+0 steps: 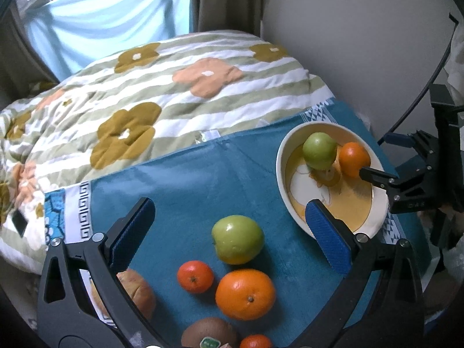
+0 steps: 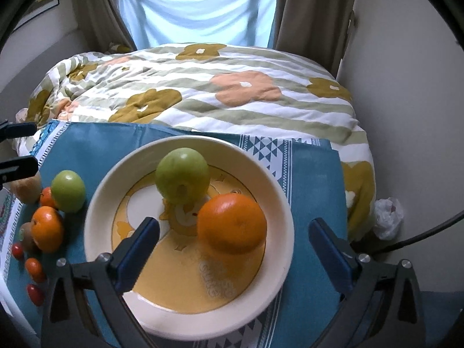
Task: Organize fruits
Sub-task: 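Withdraw both tools from the bowl back over the loose fruit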
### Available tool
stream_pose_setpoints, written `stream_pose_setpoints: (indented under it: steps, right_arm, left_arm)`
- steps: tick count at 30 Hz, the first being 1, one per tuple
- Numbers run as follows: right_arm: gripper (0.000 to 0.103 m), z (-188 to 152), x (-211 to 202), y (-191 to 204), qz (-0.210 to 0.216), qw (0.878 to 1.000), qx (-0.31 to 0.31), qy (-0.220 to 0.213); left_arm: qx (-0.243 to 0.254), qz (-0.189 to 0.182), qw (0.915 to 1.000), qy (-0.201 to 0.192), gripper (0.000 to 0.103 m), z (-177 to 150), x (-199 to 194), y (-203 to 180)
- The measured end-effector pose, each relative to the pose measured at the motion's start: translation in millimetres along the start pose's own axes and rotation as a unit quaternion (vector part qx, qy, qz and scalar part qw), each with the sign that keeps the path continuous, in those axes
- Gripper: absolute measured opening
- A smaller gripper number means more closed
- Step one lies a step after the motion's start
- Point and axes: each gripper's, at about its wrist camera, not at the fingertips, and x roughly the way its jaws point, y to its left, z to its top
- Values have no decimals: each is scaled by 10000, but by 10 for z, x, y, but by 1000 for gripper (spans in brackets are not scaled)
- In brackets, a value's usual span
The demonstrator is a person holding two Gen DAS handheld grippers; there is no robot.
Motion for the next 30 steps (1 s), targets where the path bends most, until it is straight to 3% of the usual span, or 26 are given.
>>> stream_pose_setpoints:
  steps: [8,17,30]
  right_arm:
    - [102,35,-499,16,152,9994,123,-284]
    - [102,-73,-1154,184,243,9971,-61,-715]
    - [102,-376,-1645,570,435,9951,-476,-754]
  left_arm:
    - [-217,274,9988,-344,103,-92,-535,-24]
    - [-474,612,9943,-736,103,-426,-1237,-120]
    - [-850,1141,9865,-813,103,-1079,-1873,2]
